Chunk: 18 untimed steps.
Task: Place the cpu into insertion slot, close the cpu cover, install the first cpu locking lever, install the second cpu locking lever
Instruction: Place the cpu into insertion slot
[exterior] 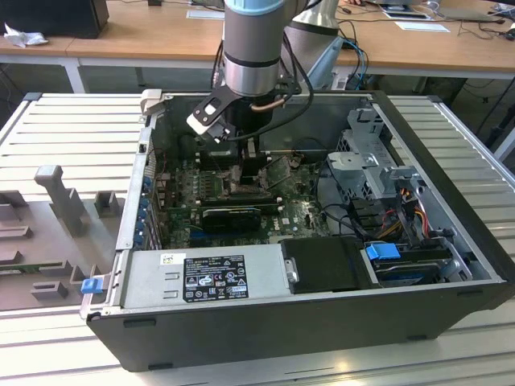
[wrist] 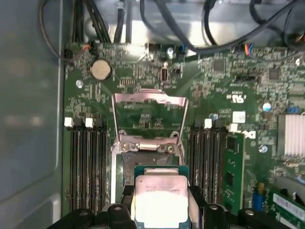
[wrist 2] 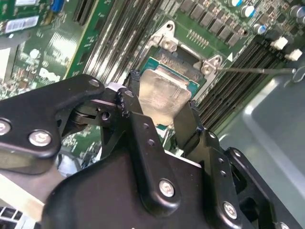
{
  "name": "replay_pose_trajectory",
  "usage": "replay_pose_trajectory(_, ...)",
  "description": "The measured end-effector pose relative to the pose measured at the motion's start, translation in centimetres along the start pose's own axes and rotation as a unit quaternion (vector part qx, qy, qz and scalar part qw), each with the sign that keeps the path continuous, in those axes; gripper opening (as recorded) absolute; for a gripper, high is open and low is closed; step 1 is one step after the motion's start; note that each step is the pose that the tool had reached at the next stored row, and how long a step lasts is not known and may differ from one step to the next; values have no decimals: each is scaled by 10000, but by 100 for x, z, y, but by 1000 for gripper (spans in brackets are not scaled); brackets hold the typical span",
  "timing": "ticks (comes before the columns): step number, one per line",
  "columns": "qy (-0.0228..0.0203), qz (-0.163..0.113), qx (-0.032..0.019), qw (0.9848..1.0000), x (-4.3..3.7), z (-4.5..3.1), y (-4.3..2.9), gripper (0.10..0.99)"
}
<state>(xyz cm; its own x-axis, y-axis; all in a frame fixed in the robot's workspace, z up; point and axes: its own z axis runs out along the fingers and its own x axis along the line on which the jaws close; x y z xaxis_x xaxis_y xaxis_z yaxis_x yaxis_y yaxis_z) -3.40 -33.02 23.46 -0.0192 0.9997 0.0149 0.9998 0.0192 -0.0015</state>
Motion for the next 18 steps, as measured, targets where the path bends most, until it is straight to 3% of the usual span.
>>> replay_pose_trajectory(10, 1, 24, 0, 10000, 113, 226, 0, 529)
replay_pose_trajectory(18, 1, 90, -2, 10000, 141, 283, 23, 529)
